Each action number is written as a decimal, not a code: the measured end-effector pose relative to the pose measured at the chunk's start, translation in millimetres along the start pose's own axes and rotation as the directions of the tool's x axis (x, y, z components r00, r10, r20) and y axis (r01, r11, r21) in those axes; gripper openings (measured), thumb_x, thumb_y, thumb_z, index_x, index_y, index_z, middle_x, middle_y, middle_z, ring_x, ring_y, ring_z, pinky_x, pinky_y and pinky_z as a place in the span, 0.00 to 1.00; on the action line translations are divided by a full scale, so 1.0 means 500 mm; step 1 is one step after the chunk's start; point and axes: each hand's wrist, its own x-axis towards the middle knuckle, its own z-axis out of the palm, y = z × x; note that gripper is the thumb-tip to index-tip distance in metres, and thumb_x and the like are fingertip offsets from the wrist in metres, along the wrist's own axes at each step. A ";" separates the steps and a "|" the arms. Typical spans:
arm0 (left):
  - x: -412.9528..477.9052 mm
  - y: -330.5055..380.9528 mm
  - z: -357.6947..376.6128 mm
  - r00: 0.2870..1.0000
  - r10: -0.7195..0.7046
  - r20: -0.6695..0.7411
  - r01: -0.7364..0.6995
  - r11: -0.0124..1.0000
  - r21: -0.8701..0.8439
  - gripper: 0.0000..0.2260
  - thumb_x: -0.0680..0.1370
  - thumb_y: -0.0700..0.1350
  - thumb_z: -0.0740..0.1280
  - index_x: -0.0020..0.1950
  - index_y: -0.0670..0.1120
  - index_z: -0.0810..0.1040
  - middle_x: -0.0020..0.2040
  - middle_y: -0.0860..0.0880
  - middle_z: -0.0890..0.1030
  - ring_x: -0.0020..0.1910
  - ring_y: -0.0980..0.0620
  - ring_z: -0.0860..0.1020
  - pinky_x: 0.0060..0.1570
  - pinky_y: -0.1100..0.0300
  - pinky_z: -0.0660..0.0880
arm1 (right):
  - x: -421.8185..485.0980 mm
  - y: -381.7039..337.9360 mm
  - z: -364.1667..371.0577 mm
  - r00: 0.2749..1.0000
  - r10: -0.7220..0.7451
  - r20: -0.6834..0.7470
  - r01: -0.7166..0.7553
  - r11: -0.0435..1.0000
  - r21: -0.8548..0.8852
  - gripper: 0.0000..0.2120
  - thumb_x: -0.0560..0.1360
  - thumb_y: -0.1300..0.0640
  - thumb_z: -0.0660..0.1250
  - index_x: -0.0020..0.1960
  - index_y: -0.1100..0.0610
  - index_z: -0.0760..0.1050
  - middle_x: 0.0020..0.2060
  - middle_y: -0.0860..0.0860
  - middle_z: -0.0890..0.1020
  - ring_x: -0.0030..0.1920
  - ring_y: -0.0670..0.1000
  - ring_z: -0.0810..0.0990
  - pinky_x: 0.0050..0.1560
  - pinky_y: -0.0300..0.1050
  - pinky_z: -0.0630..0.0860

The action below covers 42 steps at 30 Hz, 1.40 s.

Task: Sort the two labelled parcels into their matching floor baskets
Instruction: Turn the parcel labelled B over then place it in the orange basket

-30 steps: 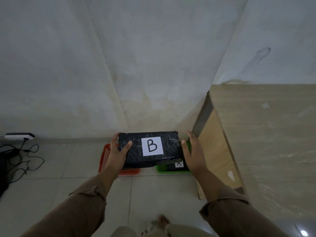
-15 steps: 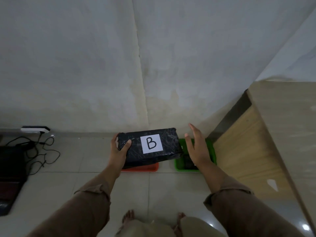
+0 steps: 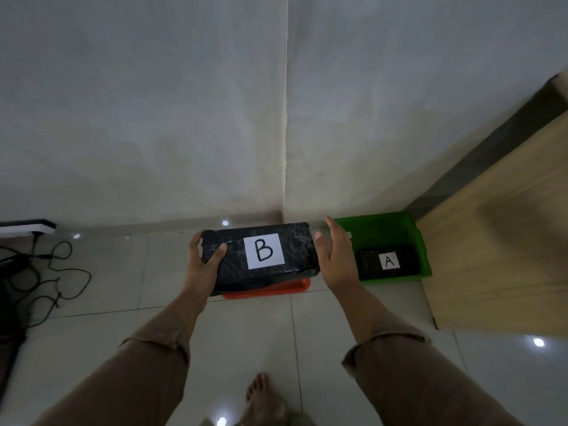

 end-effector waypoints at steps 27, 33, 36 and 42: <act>0.609 -0.754 0.085 0.989 0.147 0.010 -0.145 0.958 0.248 0.26 0.75 0.49 0.66 0.70 0.56 0.59 0.67 0.45 0.69 0.58 0.45 0.73 0.50 0.54 0.75 | 0.146 0.747 0.537 0.988 0.022 0.153 0.025 0.955 -0.297 0.23 0.82 0.56 0.48 0.76 0.53 0.49 0.77 0.51 0.55 0.76 0.54 0.50 0.74 0.50 0.53; 0.622 -0.765 0.112 0.994 0.085 0.064 -0.098 0.965 0.243 0.34 0.73 0.48 0.70 0.73 0.49 0.55 0.69 0.43 0.68 0.64 0.45 0.70 0.61 0.51 0.70 | 0.154 0.754 0.519 0.983 0.026 0.183 0.032 0.952 -0.304 0.24 0.81 0.59 0.49 0.75 0.52 0.51 0.77 0.50 0.55 0.76 0.55 0.51 0.74 0.55 0.55; 0.624 -0.769 0.115 0.996 0.035 0.079 -0.058 0.949 0.309 0.35 0.71 0.46 0.72 0.72 0.47 0.56 0.69 0.42 0.68 0.66 0.42 0.69 0.63 0.49 0.68 | 0.159 0.750 0.509 0.979 0.045 0.199 0.018 0.954 -0.300 0.23 0.81 0.60 0.50 0.75 0.52 0.52 0.77 0.50 0.56 0.77 0.55 0.50 0.74 0.58 0.55; 0.622 -0.756 0.117 0.995 0.088 -0.041 -0.020 0.593 0.805 0.37 0.71 0.55 0.70 0.72 0.41 0.58 0.71 0.37 0.64 0.69 0.36 0.65 0.68 0.41 0.63 | 0.161 0.751 0.508 0.975 0.053 0.214 0.023 0.941 -0.338 0.23 0.81 0.57 0.49 0.76 0.51 0.50 0.77 0.50 0.54 0.77 0.55 0.49 0.74 0.61 0.55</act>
